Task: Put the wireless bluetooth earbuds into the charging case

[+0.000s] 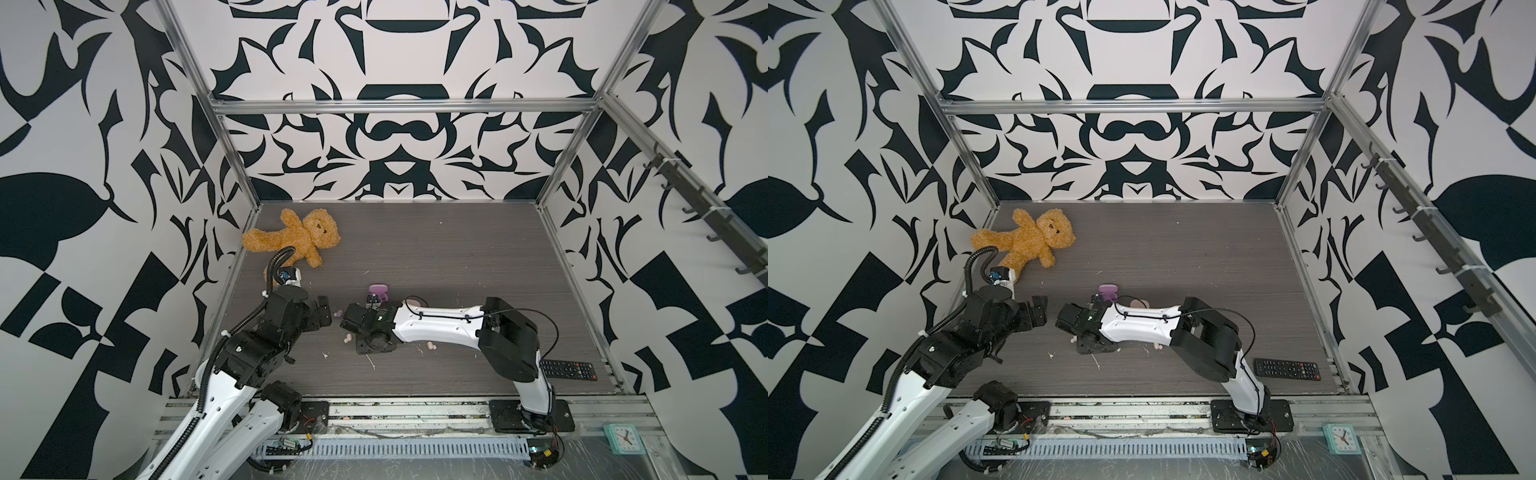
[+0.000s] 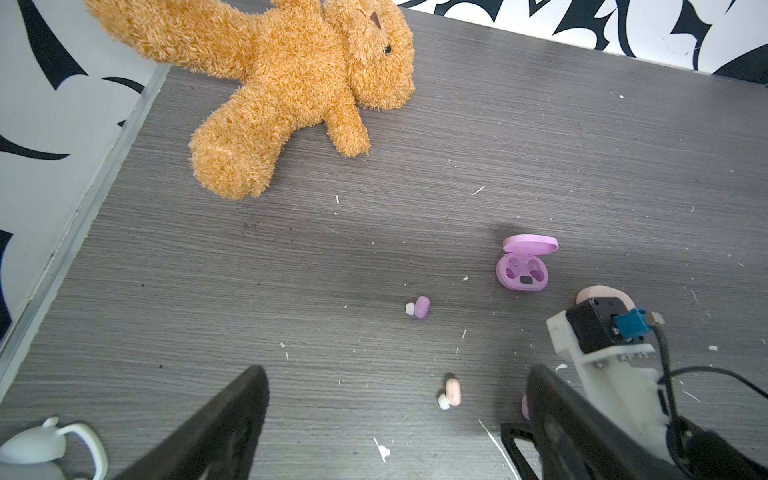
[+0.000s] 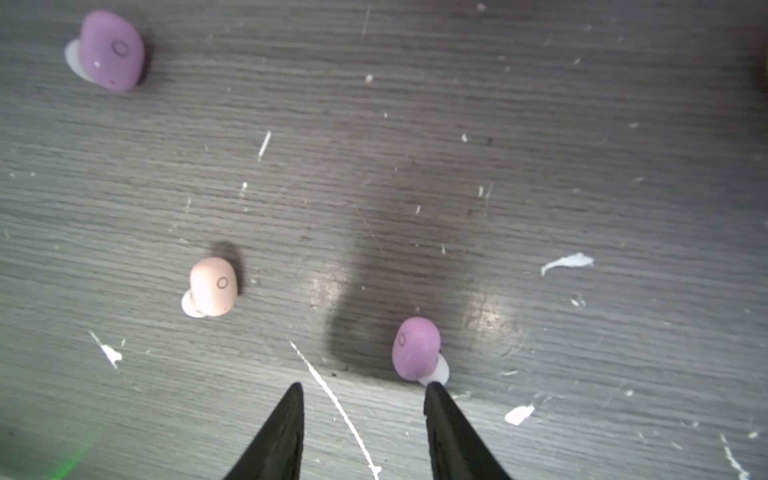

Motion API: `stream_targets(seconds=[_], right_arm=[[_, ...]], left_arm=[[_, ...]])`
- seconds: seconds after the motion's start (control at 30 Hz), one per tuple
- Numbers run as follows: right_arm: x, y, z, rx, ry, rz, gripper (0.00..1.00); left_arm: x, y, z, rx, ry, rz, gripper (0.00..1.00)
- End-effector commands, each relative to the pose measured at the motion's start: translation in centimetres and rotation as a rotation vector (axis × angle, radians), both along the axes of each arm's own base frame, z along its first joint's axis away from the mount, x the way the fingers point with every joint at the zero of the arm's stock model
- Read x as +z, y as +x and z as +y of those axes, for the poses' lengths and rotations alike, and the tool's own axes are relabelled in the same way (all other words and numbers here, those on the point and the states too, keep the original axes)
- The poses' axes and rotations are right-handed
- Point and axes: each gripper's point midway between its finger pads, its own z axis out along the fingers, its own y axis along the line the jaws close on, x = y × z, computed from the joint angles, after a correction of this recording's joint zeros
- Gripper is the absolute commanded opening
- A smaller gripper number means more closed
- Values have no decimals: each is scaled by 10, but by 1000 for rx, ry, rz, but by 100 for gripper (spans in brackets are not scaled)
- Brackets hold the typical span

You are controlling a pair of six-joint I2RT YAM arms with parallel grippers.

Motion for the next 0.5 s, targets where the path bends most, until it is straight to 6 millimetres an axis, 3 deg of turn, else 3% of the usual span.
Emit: stream_targets(seconds=[0.0, 0.47], right_arm=[[10, 8, -4, -13, -12, -33, 49], [4, 8, -5, -10, -25, -30, 45]], left_arm=[[-5, 0, -1, -4, -1, 9, 99], [-6, 0, -1, -5, 2, 15, 99]])
